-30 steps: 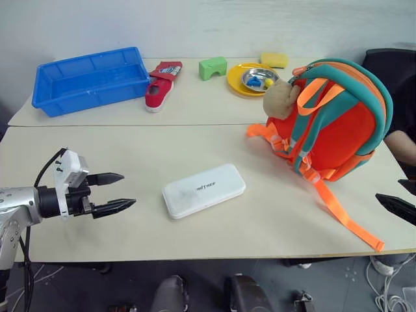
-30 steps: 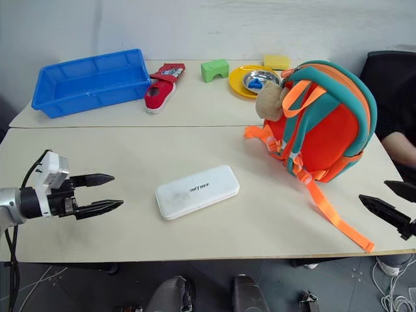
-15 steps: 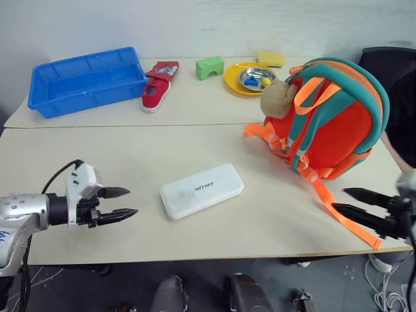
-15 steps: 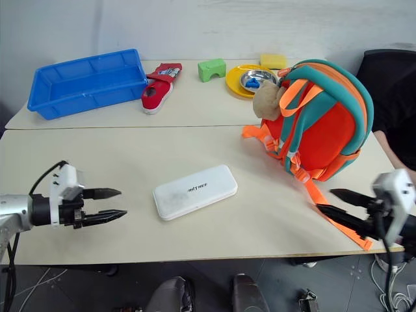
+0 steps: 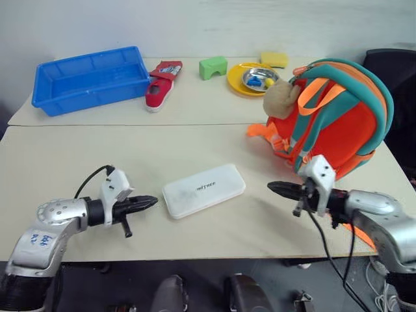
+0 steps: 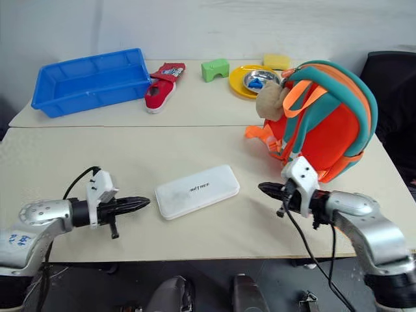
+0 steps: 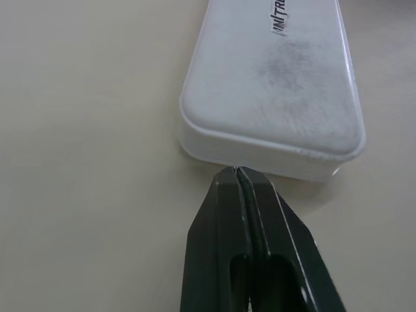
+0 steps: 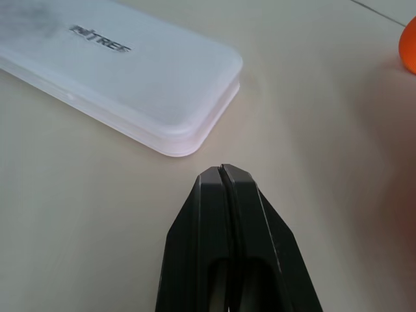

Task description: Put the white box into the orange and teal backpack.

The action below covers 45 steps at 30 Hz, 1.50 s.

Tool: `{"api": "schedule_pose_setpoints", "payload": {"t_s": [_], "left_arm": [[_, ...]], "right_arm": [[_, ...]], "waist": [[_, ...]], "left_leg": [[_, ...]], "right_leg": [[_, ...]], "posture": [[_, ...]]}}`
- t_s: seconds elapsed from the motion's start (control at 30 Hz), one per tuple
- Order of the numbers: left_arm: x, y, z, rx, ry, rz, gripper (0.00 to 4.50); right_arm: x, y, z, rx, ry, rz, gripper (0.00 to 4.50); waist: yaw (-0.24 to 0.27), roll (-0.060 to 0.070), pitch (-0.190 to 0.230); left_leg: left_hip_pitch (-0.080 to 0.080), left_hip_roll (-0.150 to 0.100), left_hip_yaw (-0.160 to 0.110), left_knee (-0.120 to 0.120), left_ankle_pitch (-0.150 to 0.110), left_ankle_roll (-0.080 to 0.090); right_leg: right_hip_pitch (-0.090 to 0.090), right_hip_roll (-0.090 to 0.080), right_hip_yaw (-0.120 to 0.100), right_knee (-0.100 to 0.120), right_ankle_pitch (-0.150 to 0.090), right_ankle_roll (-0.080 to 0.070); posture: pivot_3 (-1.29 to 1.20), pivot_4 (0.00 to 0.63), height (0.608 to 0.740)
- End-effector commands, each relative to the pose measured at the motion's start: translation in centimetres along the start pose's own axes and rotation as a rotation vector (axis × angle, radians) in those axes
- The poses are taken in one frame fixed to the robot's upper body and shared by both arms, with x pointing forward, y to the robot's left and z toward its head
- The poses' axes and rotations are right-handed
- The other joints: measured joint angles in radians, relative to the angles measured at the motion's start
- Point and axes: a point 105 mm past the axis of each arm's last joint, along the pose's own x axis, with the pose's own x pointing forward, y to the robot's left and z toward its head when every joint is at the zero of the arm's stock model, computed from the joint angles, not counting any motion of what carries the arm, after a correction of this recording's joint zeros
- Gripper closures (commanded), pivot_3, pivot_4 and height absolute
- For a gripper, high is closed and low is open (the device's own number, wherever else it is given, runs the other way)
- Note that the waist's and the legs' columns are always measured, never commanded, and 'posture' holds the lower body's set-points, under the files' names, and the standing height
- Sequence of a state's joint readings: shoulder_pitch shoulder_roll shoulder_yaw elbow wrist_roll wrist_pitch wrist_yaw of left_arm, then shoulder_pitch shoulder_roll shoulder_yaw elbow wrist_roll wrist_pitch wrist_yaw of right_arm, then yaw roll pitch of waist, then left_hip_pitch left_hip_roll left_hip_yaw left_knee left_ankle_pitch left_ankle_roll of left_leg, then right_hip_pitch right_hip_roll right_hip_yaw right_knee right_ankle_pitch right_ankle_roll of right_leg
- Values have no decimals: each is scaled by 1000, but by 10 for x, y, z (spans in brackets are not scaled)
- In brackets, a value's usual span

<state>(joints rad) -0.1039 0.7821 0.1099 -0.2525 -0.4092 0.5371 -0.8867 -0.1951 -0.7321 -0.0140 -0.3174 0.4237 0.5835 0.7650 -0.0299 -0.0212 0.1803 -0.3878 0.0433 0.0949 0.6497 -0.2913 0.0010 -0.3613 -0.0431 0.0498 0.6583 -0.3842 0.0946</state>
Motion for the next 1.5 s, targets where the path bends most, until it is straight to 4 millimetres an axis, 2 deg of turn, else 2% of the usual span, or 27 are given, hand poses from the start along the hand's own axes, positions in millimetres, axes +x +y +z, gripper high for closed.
{"api": "schedule_pose_setpoints", "payload": {"t_s": [0.03, 0.2, 0.37, 0.63, 0.87, 0.97, 1.03, 1.23, 1.4, 1.5], "left_arm": [[4, 3, 3, 20, -2, -1, 4477], [14, 4, 6, 15, -24, -30, 4477], [33, 5, 12, 13, -61, -44, 4477], [46, 30, 21, 58, -74, 0, 4477], [43, 38, 11, 26, -12, -45, 4477], [26, 38, -5, -166, 88, -112, 3884], [18, 34, -6, -316, 108, -164, 3291], [14, 51, 18, -817, 24, -173, 1451], [22, 30, 3, -876, 209, -225, 38], [34, 26, -5, -906, 262, -225, 38]], "right_arm": [[12, -13, 4, -29, -33, -77, 4500], [40, -17, 10, -35, -69, -98, 4500], [53, 4, 12, -56, -79, -12, 4500], [36, 13, 11, -46, -69, 8, 4500], [29, 13, 5, -38, -46, -8, 4500], [28, 8, 2, -49, -31, -26, 4500], [29, 6, 0, -56, -24, -29, 4500], [31, 7, -3, -64, -16, -28, 4500], [32, 9, -3, -57, -22, -28, 4500], [33, 9, -3, -55, -24, -29, 4500]], "waist": [[-1, 0, 0], [-9, 0, 0], [0, 0, 0], [1, 0, 0], [-3, 0, 0], [-4, 0, 0], [-5, 0, 0], [1, 0, 0], [-1, -1, 0], [0, 0, 0]], "left_leg": [[0, 0, 0, 0, 1, -2], [0, 0, 1, 0, 3, -4], [-3, 0, 1, 2, 3, -6], [-3, 0, 1, 3, 4, -5], [-3, 0, 1, 3, 4, -6], [-3, 1, 1, 3, 4, -6], [-3, 1, 1, 3, 4, -6], [-4, 1, 1, 4, 5, -6], [-12, 0, 0, 10, 5, -6], [-12, 0, 0, 11, 5, -6]], "right_leg": [[0, 0, 0, 0, 0, 0], [-1, 0, 0, 2, 0, 0], [-3, 0, 0, 2, 0, 0], [-3, 0, -1, 4, 0, 0], [-5, 1, -1, 5, 0, 0], [-5, 1, -1, 5, 0, 0], [-6, 1, -1, 5, 0, 0], [-6, 1, -1, 7, 0, -1], [-14, 1, -2, 16, 0, -1], [-14, 0, -2, 15, 0, -1]], "posture": [[0, 150, 740], [0, 150, 740], [0, 150, 740], [0, 150, 740], [0, 150, 740], [0, 150, 740], [0, 150, 740], [0, 150, 740], [0, 150, 740], [0, 150, 740]]}}
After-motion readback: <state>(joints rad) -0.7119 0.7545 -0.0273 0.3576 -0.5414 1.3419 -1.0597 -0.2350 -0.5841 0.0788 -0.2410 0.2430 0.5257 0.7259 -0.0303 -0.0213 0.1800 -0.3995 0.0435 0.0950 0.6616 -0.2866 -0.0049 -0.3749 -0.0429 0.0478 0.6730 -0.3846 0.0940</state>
